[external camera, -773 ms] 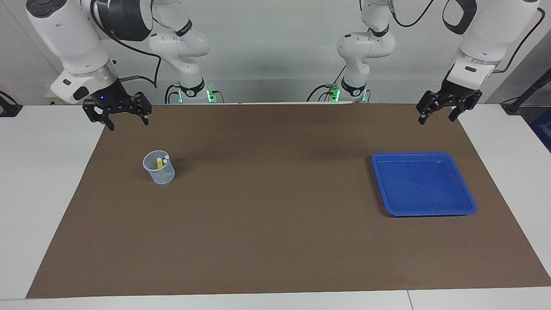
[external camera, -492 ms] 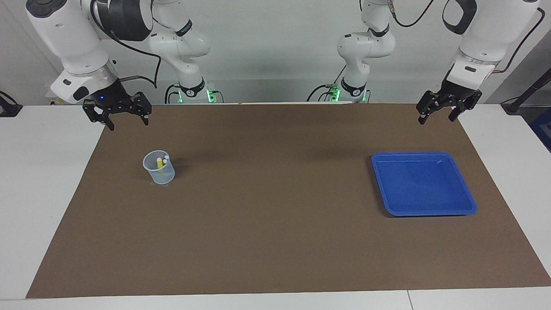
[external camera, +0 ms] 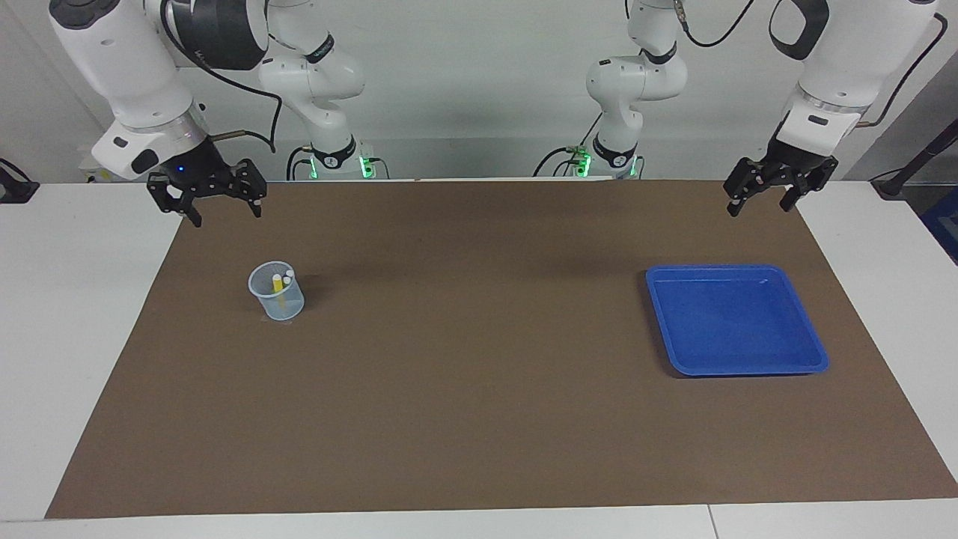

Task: Right arm passes pens to left for tray arrangement
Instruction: 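Move the left gripper off the tray while the right gripper reaches the cup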

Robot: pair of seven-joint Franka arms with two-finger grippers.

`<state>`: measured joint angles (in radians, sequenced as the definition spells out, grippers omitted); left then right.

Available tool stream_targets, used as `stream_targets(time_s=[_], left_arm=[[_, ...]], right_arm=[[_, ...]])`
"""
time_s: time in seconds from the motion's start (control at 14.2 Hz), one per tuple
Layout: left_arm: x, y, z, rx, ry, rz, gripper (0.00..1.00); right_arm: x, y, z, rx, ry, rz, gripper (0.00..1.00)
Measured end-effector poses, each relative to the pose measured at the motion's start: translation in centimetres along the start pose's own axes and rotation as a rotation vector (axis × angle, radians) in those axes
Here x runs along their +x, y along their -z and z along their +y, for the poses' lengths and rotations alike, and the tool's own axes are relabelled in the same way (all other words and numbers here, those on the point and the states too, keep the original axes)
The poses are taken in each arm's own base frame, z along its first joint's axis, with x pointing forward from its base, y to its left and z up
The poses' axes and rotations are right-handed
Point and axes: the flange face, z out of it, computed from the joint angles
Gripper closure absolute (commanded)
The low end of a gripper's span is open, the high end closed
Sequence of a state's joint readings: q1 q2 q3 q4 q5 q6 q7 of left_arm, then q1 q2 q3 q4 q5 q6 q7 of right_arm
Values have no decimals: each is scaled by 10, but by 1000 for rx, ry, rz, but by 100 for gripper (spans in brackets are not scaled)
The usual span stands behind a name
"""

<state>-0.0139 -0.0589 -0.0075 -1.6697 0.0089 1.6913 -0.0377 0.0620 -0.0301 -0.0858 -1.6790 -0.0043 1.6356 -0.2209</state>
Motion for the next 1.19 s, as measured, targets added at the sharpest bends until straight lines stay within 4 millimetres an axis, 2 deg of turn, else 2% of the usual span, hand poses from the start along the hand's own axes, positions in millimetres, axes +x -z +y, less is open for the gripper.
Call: stream_targets(time_s=[0.35,0.56,0.77,1.05,1.19], left_arm=[[0,0,0,0,-1,0,0],[0,0,0,0,-1,-2,0],[-1,-2,5,-1,-8,-6,0],[-4,-7,15,-1,-28,-28,0],[-6,-7,17,-1,-32,-36,0]], right_arm=[[2,1,-8,0,15,0,0],[5,-6,-8,-6,18,25,0],[6,-37,-8,-9,55,39,0],[4,-91,-9,-23,156,84,0],[0,-108,-9,-24,182,83,0]])
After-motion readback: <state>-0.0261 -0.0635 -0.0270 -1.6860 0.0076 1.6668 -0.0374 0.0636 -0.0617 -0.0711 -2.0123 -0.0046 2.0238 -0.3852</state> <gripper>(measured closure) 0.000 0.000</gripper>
